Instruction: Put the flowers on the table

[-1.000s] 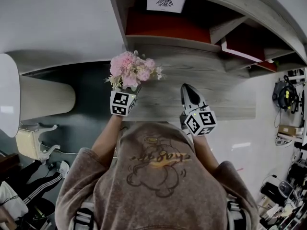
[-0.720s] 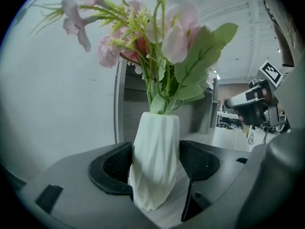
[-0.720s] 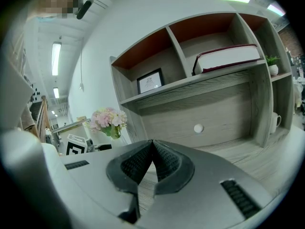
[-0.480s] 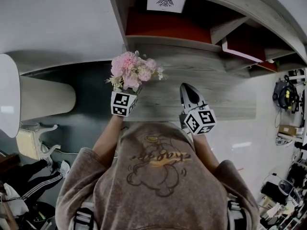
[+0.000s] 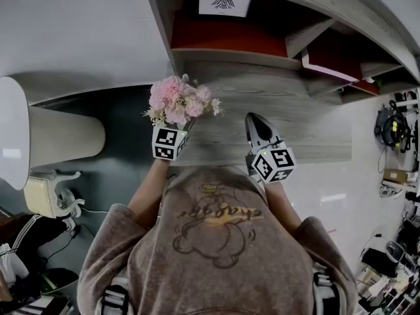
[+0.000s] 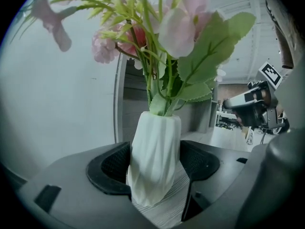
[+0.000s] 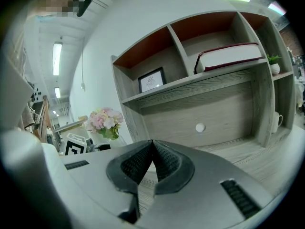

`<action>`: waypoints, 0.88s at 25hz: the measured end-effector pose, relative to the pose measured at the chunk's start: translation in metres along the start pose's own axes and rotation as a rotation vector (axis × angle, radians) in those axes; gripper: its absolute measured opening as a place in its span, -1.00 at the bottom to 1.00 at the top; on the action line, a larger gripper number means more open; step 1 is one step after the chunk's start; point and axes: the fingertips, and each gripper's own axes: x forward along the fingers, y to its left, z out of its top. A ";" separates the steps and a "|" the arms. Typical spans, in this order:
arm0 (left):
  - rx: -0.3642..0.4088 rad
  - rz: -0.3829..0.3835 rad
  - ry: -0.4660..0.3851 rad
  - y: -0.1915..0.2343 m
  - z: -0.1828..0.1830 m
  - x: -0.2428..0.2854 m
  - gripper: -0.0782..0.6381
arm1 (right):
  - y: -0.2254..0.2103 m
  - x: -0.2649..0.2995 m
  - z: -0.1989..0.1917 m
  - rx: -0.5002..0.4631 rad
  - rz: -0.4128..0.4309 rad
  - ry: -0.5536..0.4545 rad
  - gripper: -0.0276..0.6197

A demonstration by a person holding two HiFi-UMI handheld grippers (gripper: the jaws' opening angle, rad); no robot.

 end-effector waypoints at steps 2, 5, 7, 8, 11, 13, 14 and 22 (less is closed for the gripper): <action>-0.001 0.001 0.002 0.000 0.000 -0.001 0.12 | 0.001 -0.001 0.000 -0.002 0.002 -0.001 -0.96; -0.007 0.003 0.005 0.000 -0.002 -0.002 0.12 | 0.002 -0.002 -0.001 -0.004 0.004 -0.001 -0.96; -0.013 0.004 0.008 0.000 -0.003 -0.002 0.13 | 0.002 -0.003 -0.002 -0.004 0.006 -0.001 -0.96; -0.017 0.004 0.009 0.000 -0.003 -0.003 0.13 | 0.003 -0.003 -0.002 -0.003 0.007 -0.001 -0.96; -0.032 0.007 0.014 0.000 -0.004 -0.005 0.16 | 0.004 -0.005 -0.002 -0.003 0.008 -0.002 -0.96; -0.045 0.012 0.020 0.001 -0.005 -0.006 0.18 | 0.006 -0.007 -0.003 -0.004 0.010 -0.002 -0.96; -0.051 0.015 0.023 0.001 -0.006 -0.007 0.19 | 0.006 -0.008 -0.003 -0.005 0.011 -0.001 -0.96; -0.079 0.024 0.037 0.000 -0.013 -0.015 0.22 | 0.010 -0.014 -0.006 -0.003 0.016 -0.001 -0.96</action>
